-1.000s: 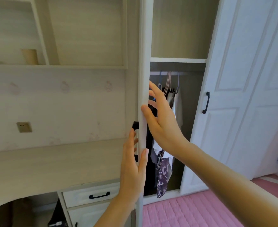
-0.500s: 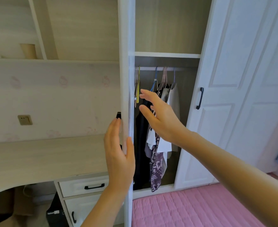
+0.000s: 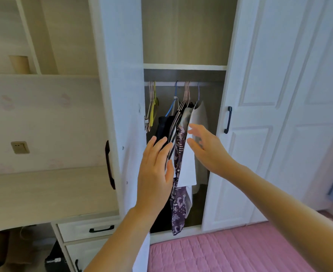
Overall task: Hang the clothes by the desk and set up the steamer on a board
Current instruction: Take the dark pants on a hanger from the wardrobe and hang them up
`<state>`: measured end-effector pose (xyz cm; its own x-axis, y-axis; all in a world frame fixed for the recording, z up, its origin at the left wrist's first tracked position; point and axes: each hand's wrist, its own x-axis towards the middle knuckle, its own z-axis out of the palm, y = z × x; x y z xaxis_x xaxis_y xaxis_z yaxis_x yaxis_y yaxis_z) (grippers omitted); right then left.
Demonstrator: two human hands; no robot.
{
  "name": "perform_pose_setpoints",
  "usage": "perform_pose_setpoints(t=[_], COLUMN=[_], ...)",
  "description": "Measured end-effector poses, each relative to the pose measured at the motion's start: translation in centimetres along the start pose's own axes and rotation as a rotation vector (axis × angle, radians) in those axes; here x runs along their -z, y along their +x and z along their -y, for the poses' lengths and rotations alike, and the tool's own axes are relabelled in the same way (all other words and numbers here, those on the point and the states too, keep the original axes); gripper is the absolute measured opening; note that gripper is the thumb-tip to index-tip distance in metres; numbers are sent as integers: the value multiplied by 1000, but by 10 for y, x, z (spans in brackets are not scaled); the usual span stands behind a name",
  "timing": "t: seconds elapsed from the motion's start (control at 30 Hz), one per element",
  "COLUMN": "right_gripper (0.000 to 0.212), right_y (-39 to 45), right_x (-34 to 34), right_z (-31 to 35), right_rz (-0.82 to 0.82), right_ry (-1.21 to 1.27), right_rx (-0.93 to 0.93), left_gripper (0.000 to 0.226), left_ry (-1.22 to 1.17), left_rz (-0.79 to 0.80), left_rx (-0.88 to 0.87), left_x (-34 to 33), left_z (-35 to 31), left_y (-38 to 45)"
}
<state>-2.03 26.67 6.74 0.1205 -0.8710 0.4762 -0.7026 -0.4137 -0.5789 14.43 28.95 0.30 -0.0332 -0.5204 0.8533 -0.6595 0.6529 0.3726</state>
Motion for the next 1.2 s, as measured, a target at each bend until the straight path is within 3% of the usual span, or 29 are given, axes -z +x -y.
perform_pose_setpoints(t=[0.37,0.57,0.93,1.2], right_gripper=[43,39,46,45], right_y=[83,154,277,287], right_x=[-16,-36,-102,-114], right_z=[-59,-91,-167,-190], right_rz=[37,71,156,123], right_ry=[-91,-168,-457,-727], right_rx=[-61,-49,63,182], left_gripper=[35,33,48,47], left_ry=[23,80,232,252], left_rz=[173,186,199,168], left_rx=[197,403,474,420], left_x=[-104,-167,-239,-256], left_z=[70,116,196,216], left_y=[88,129,170,181])
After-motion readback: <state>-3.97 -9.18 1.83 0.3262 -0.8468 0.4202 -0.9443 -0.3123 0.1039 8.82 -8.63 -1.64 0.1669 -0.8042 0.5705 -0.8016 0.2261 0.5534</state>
